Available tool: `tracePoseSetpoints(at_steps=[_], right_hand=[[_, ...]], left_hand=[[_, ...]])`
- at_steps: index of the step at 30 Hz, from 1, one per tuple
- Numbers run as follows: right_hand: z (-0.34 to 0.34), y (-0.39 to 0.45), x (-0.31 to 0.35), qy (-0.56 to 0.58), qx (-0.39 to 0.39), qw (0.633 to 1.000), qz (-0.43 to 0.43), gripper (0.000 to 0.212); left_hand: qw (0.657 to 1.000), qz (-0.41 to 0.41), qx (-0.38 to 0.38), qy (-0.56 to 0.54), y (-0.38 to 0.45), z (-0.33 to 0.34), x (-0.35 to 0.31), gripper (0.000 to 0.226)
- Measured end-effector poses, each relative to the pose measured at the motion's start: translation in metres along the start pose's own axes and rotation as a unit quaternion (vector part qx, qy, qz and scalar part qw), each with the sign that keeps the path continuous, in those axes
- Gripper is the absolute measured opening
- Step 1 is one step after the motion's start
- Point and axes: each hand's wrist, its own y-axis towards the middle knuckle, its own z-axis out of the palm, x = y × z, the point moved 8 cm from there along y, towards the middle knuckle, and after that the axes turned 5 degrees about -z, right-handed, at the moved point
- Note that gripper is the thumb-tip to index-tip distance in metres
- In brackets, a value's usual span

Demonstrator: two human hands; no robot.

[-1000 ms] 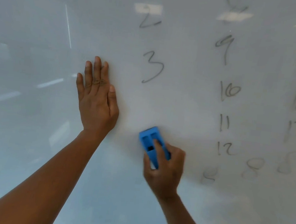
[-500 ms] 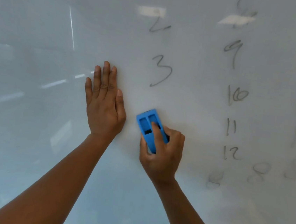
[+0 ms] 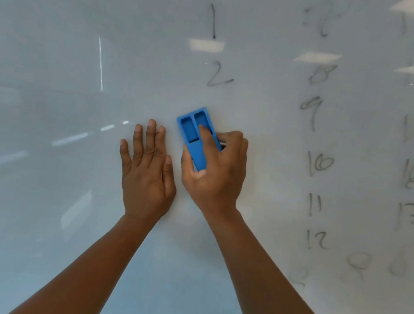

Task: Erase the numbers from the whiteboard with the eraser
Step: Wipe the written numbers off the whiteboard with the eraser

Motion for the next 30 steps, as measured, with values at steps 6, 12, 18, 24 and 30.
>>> tracePoseSetpoints(at_steps=[6, 12, 18, 24, 30], right_hand=[[-0.031, -0.011, -0.051, -0.034, -0.036, 0.997, 0.062, 0.045], [-0.013, 0.070, -0.024, -0.013, -0.066, 0.994, 0.083, 0.043], [0.002, 0.032, 0.008, 0.004, 0.011, 1.000, -0.012, 0.042], [-0.025, 0.085, -0.038, -0.022, -0.079, 0.993, 0.086, 0.042], [0.003, 0.138, 0.007, 0.010, -0.059, 0.997, 0.043, 0.039]], left_hand=[[1.000, -0.016, 0.000, 0.006, 0.034, -0.018, 0.016, 0.056], [1.000, -0.020, -0.008, -0.002, 0.074, -0.021, 0.003, 0.057], [1.000, -0.003, -0.006, -0.001, 0.099, -0.024, -0.002, 0.058], [1.000, 0.010, -0.013, -0.003, 0.111, -0.026, 0.001, 0.057], [0.999, -0.002, -0.042, 0.000, 0.107, -0.024, -0.003, 0.056]])
